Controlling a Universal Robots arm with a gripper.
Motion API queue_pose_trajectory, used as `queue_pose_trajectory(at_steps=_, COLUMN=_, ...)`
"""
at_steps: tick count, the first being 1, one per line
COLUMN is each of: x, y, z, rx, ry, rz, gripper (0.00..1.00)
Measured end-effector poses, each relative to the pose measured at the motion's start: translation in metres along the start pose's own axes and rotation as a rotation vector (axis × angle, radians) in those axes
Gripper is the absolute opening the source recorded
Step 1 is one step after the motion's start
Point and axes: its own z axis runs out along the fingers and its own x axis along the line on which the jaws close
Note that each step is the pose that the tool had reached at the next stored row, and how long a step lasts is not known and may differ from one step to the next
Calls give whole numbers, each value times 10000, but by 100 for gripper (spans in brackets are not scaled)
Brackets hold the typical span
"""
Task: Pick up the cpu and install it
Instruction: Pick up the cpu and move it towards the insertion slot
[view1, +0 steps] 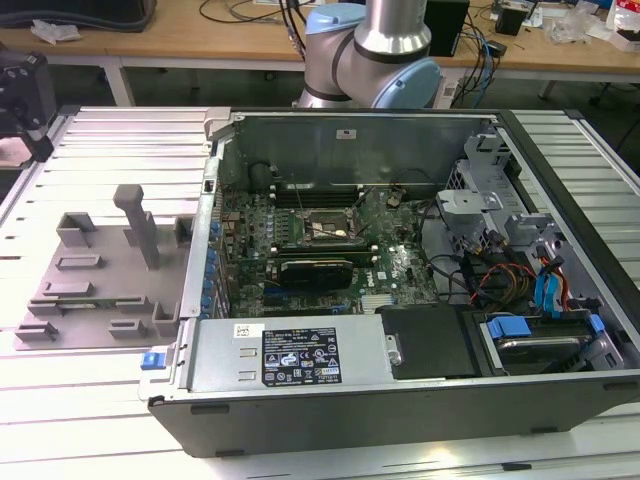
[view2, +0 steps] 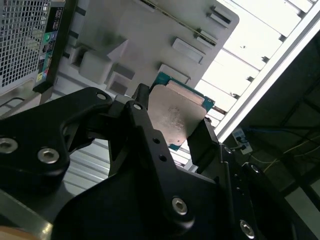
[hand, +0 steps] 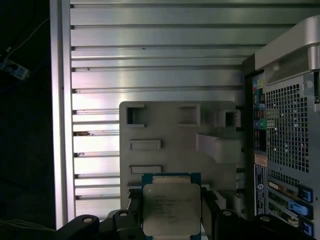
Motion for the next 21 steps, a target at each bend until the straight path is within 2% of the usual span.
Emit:
queue_pose_trajectory(at_steps=15, x=-219, y=6, z=8, rx=0, ry=0, rz=0, gripper=55)
queue_pose_trajectory(at_steps=21, x=-342, y=9, z=13, rx=-1, ry=0, rz=0, gripper=55)
